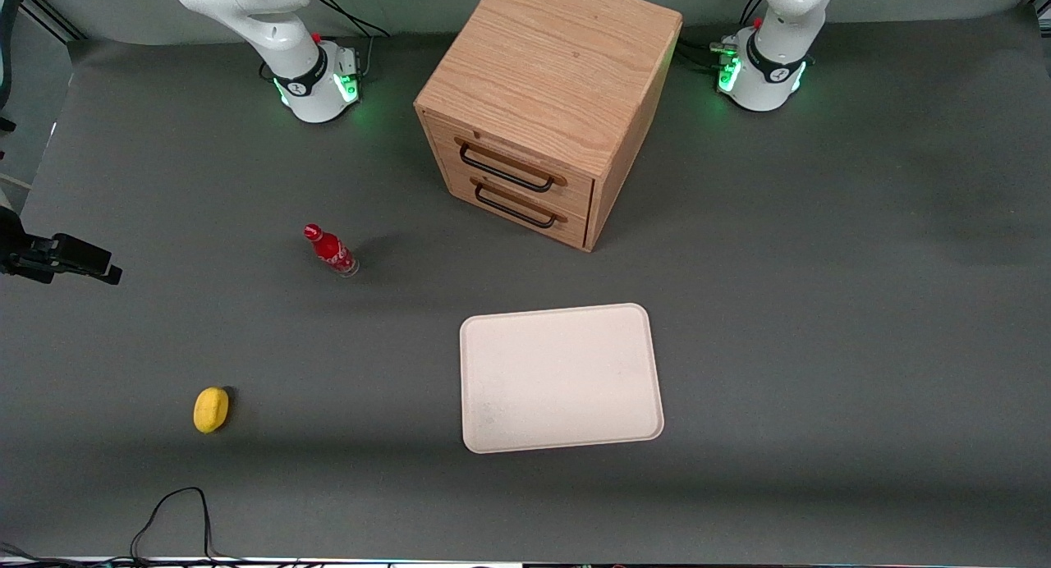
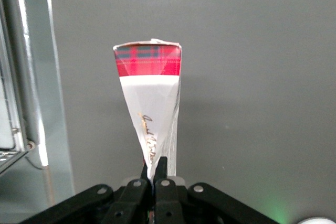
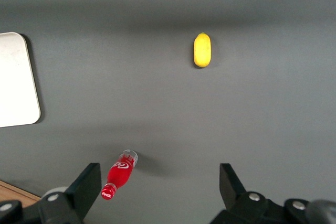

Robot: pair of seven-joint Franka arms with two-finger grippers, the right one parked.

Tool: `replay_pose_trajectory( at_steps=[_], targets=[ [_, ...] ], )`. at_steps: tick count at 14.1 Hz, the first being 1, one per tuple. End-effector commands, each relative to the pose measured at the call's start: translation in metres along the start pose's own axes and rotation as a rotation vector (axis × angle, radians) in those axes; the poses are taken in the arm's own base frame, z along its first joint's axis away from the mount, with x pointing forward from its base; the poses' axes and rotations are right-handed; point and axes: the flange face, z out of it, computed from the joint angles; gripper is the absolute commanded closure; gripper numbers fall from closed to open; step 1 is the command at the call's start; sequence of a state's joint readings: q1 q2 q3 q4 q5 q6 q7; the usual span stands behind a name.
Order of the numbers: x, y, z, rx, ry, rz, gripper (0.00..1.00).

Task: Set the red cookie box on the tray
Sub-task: 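Carry the held cookie box with the left gripper over the white tray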

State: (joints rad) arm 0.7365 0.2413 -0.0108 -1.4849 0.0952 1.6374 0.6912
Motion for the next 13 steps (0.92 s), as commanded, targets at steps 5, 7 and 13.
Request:
replay_pose_trajectory(
  at_steps=[5,7,13],
  targets=[
    [0.027,0.070,-0.115,0.060,0.002,0.097,1.00],
    [0.067,0.126,-0.117,0.082,0.008,0.092,1.00],
    [0.167,0.385,-0.095,0.095,-0.003,-0.025,1.00]
  ],
)
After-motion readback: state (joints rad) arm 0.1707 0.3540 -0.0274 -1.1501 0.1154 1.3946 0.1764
